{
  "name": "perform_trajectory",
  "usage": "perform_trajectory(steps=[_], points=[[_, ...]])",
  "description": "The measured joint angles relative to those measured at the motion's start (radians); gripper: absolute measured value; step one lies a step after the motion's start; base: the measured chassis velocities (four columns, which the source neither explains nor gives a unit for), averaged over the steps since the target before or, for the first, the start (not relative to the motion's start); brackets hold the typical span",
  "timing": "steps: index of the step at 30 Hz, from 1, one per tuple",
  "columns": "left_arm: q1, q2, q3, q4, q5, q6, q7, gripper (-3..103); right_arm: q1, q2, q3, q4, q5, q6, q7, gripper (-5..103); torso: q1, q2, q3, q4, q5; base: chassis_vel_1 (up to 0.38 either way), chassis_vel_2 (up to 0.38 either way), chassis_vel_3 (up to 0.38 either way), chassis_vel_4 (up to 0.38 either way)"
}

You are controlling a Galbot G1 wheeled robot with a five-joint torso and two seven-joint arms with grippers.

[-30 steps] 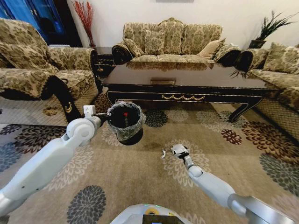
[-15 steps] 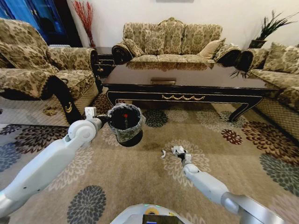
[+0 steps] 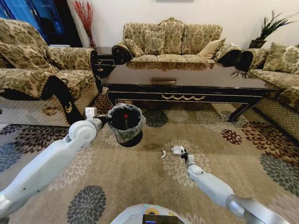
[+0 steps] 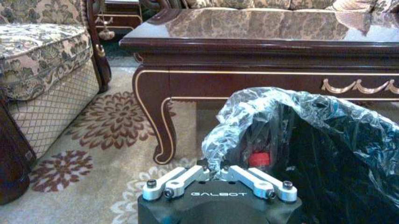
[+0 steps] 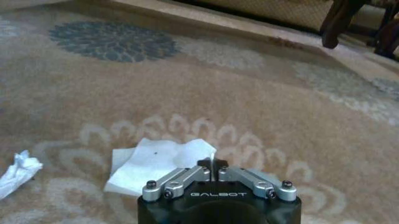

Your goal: Move to the front of the table and pick up the trash from the floor, then place it into the trash bin.

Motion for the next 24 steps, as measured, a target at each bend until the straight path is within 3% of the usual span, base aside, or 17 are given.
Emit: perform_trajectory(steps=[2, 6, 10, 14, 19, 24], points=[[0.000, -0.002, 0.002, 0.000, 0.002, 0.000, -0.001, 4, -0.007, -0.016, 0.010, 0.015, -0.016, 0.006, 0.001, 1, 0.000, 0.000, 0.000, 0.0001, 0.0001, 0.000, 0.000, 0.000, 0.000], [0.007, -0.009, 0.003, 0.000, 0.007, -0.002, -0.001, 4, -0.023, -0.048, 0.041, 0.074, -0.065, 0.036, -0.002, 0, 0.000, 0.000, 0.000, 0.0000, 0.0003, 0.000, 0.000, 0.000, 0.000], [0.034, -0.026, 0.012, 0.001, 0.029, -0.006, -0.001, 4, -0.043, -0.124, 0.119, 0.290, -0.110, 0.084, -0.055, 0, 0.000, 0.000, 0.000, -0.0001, 0.0002, 0.000, 0.000, 0.000, 0.000], [0.048, -0.048, 0.051, 0.007, 0.060, -0.011, 0.003, 4, -0.010, -0.253, 0.178, 0.595, 0.017, 0.097, -0.114, 0, 0.000, 0.000, 0.000, 0.0007, -0.0002, 0.000, 0.000, 0.000, 0.000], [0.050, -0.073, 0.078, 0.023, 0.078, -0.033, 0.033, 4, 0.078, -0.382, 0.183, 0.841, 0.140, 0.103, -0.179, 0, 0.000, 0.000, 0.000, -0.0007, -0.0003, 0.000, 0.000, 0.000, 0.000], [0.042, -0.092, 0.097, 0.049, 0.086, -0.038, 0.055, 4, 0.180, -0.418, 0.133, 0.974, 0.231, 0.103, -0.216, 0, 0.000, 0.000, 0.000, 0.0002, -0.0002, 0.000, 0.000, 0.000, 0.000]])
